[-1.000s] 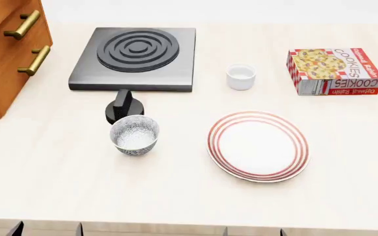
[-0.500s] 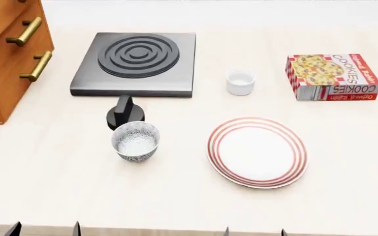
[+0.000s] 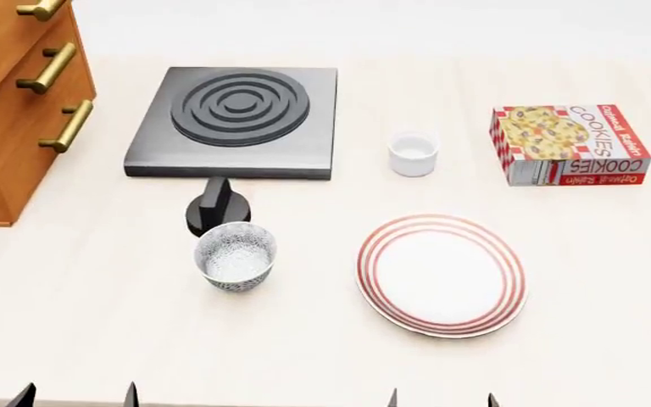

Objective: Pick the akita bowl on the wooden cabinet and place it on the plate.

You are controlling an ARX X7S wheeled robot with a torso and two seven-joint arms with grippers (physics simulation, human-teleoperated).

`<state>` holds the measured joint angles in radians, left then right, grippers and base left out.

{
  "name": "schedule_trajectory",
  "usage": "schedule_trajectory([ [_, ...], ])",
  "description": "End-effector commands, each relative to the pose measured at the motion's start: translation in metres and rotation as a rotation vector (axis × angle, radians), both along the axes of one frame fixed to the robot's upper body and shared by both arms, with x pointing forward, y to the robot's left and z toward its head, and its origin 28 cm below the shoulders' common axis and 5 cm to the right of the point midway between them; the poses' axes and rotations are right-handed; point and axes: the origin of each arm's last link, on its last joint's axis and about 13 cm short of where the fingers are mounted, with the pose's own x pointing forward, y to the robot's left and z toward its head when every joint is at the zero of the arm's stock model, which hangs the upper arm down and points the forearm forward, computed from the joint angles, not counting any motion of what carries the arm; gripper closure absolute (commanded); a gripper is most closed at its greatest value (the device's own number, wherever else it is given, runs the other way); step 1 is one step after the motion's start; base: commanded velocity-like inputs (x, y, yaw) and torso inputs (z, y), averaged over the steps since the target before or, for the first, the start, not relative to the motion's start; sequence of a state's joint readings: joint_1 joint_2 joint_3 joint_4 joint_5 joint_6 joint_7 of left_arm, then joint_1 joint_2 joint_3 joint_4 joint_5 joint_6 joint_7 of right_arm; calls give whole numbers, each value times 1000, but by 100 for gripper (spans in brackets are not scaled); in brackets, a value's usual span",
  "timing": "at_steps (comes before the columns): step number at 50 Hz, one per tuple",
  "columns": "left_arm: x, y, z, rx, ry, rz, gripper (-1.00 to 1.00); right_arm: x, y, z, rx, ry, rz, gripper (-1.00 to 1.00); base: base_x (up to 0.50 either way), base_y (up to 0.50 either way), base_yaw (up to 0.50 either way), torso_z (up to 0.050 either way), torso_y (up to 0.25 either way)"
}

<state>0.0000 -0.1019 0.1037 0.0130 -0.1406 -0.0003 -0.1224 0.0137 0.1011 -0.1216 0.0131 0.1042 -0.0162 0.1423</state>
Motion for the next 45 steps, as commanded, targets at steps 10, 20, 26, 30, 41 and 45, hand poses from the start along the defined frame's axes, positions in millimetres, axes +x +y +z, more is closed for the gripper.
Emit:
schedule_trajectory([
  [10,-1,0,0,8,-18,4,-100,-1,0,1,-6,-11,-3,-100,0,0,0,27,0],
  [20,-1,-1,1,14,-20,2,-100,-1,0,1,-53,-13,-2,-100,0,33,0,0,0],
  [26,-2,-1,1,16,-22,2,-100,-1,1,1,-62,-13,0,-100,0,486,0,0,0],
  [30,-2,-1,1,17,-22,2,-100,-1,1,1,-64,-10,1,-100,0,500,0,0,0],
  [41,-1,-1,0,20,-22,3,-100,-1,1,0,-62,-8,2,-100,0,500,0,0,0],
  [45,-1,-1,0,21,-22,3,-100,-1,1,0,-60,-10,3,-100,0,500,0,0,0],
])
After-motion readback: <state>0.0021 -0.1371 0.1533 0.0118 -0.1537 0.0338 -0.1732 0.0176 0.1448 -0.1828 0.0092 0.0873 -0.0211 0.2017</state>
